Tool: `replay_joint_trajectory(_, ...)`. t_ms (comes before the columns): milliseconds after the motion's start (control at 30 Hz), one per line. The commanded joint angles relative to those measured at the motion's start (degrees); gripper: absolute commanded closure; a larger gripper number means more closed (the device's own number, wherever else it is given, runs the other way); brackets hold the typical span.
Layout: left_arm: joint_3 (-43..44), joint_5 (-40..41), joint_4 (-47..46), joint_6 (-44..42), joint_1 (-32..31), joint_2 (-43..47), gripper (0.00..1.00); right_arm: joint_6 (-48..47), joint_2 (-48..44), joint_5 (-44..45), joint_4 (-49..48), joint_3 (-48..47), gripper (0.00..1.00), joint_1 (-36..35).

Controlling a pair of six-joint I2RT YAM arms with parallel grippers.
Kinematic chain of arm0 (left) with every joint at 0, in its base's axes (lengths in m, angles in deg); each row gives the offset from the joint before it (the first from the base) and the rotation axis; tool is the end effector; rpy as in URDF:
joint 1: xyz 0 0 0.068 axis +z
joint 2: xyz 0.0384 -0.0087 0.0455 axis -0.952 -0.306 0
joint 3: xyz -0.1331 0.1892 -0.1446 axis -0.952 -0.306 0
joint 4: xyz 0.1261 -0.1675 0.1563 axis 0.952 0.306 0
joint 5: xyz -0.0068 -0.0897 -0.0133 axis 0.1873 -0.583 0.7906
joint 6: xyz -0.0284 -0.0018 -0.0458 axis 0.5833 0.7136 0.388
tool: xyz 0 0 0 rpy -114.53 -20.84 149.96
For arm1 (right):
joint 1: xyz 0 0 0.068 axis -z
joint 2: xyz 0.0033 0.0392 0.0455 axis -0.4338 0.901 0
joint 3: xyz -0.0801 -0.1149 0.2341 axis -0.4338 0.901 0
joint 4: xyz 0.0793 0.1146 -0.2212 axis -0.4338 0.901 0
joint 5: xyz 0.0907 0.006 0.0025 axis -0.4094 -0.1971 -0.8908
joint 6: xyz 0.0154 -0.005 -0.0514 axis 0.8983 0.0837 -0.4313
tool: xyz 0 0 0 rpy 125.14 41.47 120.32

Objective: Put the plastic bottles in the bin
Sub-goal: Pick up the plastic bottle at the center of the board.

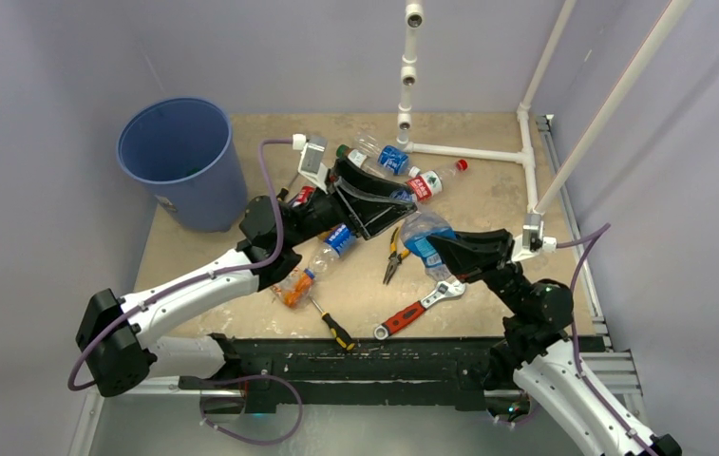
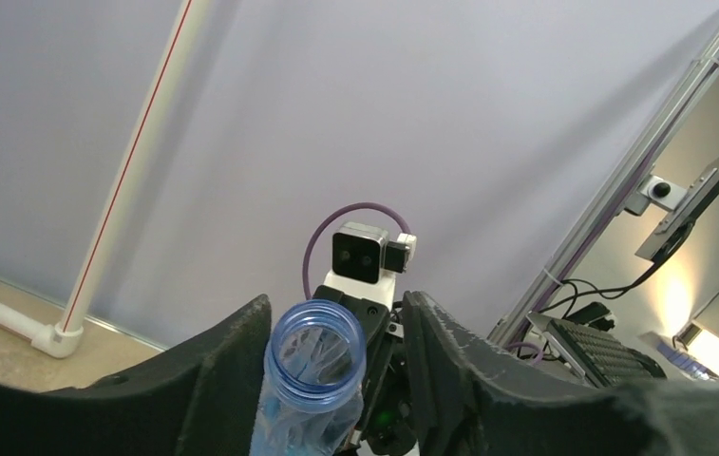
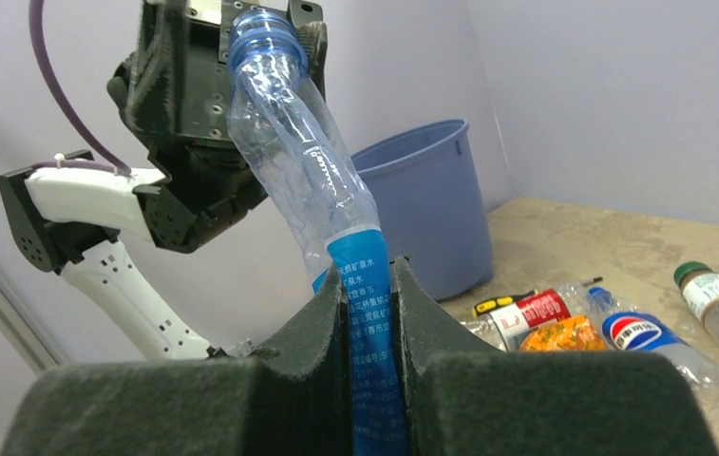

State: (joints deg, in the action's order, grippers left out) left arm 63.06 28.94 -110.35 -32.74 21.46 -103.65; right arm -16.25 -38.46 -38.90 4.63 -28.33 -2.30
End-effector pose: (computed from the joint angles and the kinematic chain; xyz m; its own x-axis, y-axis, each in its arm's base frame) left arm 0.1635 -0.2209 0.4088 -0.4731 -0.5293 -0.7042 0.8551 -0.0836 -0.5116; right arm 0.0979 0.0663 0.3069 0.0090 0.6225 -0.7826 -0.8597 0.4045 0.3119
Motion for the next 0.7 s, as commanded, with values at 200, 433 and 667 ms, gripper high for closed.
replay_joint_trajectory(200,3.59,0.24,1.94,-3.41,-2.37,0.11,0.85,-0.04,-0.51,-0.34,-0.10,-0.48,1.00,0.02)
replay_joint_trajectory(433,6.03,8.56,16.63,-13.10,-2.38,5.24,1.00,-2.60,-0.25,1.21,12.97,-6.57,0.05,0.02)
replay_joint_trajectory(667,21.18,36.63,49.70,-39.39,-2.28,12.50,1.00,-11.37,-1.07,6.37,36.23,-18.83,0.01,-0.03)
